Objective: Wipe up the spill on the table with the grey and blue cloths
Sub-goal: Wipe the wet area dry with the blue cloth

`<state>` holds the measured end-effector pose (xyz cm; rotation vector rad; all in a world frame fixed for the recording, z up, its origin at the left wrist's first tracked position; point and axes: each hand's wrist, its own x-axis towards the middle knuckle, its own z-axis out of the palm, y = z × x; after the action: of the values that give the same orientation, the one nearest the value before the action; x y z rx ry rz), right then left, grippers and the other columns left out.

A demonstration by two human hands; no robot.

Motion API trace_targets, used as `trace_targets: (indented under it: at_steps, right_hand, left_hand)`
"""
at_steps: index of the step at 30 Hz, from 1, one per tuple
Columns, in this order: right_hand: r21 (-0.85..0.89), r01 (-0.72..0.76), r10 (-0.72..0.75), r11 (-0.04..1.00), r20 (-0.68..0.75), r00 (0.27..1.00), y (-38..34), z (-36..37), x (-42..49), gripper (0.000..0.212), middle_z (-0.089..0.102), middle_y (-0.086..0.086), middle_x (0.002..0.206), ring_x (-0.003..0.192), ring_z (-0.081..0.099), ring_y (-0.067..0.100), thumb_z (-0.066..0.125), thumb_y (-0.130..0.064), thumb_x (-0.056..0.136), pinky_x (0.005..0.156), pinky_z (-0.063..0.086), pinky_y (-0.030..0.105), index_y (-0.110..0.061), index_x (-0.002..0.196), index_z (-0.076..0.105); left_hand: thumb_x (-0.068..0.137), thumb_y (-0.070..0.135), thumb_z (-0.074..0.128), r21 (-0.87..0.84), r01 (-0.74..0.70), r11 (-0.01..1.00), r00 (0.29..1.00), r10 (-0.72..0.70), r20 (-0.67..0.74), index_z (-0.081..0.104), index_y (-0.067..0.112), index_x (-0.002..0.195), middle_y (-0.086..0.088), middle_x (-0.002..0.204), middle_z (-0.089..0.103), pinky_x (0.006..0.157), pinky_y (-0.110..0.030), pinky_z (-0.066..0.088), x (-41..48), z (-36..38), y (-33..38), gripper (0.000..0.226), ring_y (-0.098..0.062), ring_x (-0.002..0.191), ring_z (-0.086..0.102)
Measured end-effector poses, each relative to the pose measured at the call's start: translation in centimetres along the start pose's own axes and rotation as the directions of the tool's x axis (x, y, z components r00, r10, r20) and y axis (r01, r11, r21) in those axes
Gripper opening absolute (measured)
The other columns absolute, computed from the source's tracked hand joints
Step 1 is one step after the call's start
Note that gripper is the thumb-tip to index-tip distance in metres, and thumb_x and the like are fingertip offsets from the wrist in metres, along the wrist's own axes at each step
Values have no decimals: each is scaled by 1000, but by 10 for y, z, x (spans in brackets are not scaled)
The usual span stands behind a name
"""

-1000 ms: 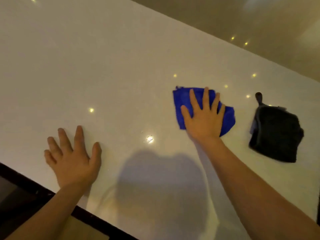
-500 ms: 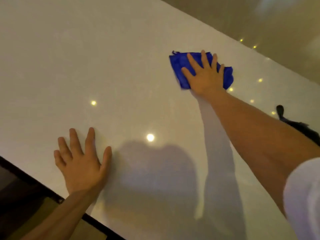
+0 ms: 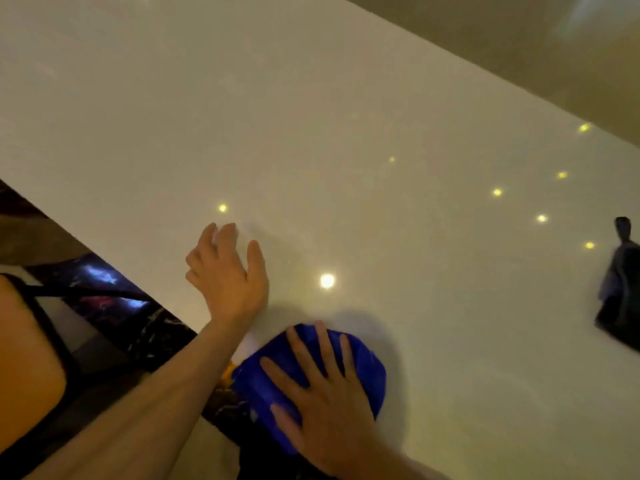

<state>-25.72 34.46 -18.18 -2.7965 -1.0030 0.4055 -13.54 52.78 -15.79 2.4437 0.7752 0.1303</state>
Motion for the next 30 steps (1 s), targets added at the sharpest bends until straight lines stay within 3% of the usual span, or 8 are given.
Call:
trace_targets:
  at_steps: [3, 6, 10, 14, 20, 25, 27, 30]
  right_hand:
    - [46, 125, -126, 991, 6, 992, 33, -17, 18, 62, 23, -1, 169, 155, 10, 40, 39, -68, 95, 118, 14, 65, -50, 153, 30]
    - [28, -163, 165, 986, -66, 984, 106, -49, 83, 63, 20, 0, 170, 155, 11, 40, 34, -70, 93, 118, 19, 67, -50, 153, 31]
    - [97, -652, 658, 752, -51, 751, 195, -95, 190, 69, -2, 2, 172, 155, -6, 41, 22, -74, 95, 121, 2, 67, -49, 158, 7]
    - [183, -781, 802, 597, -102, 589, 151, -94, 229, 66, -1, 9, 172, 155, -6, 44, 18, -67, 98, 121, 2, 67, -45, 159, 5]
    - [122, -400, 413, 908, -99, 906, -96, -4, 113, 62, 20, 5, 169, 154, 12, 43, 31, -66, 98, 118, 15, 67, -48, 156, 21]
    - [3, -265, 265, 964, -61, 962, -5, -35, 123, 61, 19, 0, 170, 156, 10, 38, 28, -71, 97, 120, 19, 66, -52, 155, 20]
    - [24, -525, 523, 851, -116, 844, 70, -61, 154, 62, 10, 1, 172, 156, 4, 39, 29, -68, 98, 122, 13, 63, -50, 157, 16]
    - [163, -823, 838, 545, -80, 539, 137, -92, 201, 65, 2, 5, 172, 155, -2, 40, 23, -66, 100, 122, 5, 64, -45, 159, 7]
  left_hand:
    - [92, 65, 35, 304, -54, 951, 997, 34, 73, 22, 24, 154, -13, 166, 9, 116, -60, 12, 49, -21, -36, 76, -43, 148, 9]
    - [81, 86, 15, 468, -55, 882, 992, -3, 123, 0, 32, 158, -9, 168, -7, 119, -59, -7, 79, -30, -70, 95, -42, 151, -11]
    - [80, 88, 11, 451, -106, 886, 991, 56, 124, -4, 36, 157, -7, 168, -7, 120, -59, -6, 85, -22, -78, 94, -41, 151, -11]
    - [80, 88, 12, 425, -109, 898, 992, 68, 111, 1, 35, 157, -9, 168, -4, 119, -61, -6, 90, -22, -82, 94, -43, 151, -9]
    - [82, 84, 6, 432, -126, 893, 983, 51, 179, -1, 31, 158, -12, 167, -8, 118, -62, -6, 89, -30, -74, 93, -45, 150, -13]
    - [88, 76, 2, 413, -148, 899, 977, 68, 203, -10, 31, 157, -10, 166, -17, 118, -63, -4, 87, -36, -76, 83, -44, 149, -16]
    - [90, 73, 1, 412, -149, 899, 980, 79, 183, -10, 31, 157, -10, 166, -17, 119, -62, -6, 87, -36, -77, 80, -44, 149, -17]
    - [92, 69, 1, 398, -144, 906, 983, 83, 165, -6, 30, 158, -11, 167, -13, 118, -62, -8, 88, -33, -80, 77, -46, 149, -16]
